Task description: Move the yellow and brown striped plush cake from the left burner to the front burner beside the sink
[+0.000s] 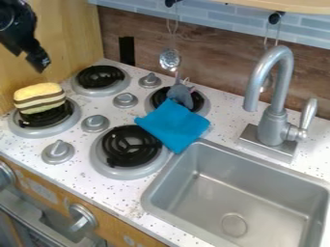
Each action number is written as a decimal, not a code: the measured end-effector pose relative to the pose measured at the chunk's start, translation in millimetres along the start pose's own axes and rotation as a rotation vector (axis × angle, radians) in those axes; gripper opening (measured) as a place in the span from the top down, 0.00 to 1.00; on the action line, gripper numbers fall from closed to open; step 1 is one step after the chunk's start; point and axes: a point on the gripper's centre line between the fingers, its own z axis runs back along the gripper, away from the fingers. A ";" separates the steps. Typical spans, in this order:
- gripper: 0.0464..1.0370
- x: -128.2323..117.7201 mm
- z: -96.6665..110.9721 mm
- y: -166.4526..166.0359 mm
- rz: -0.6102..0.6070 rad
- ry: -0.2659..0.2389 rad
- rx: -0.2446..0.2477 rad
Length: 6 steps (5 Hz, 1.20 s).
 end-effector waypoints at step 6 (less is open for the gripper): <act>0.04 -39.4 -91.5 20.2 -0.068 0.188 0.044</act>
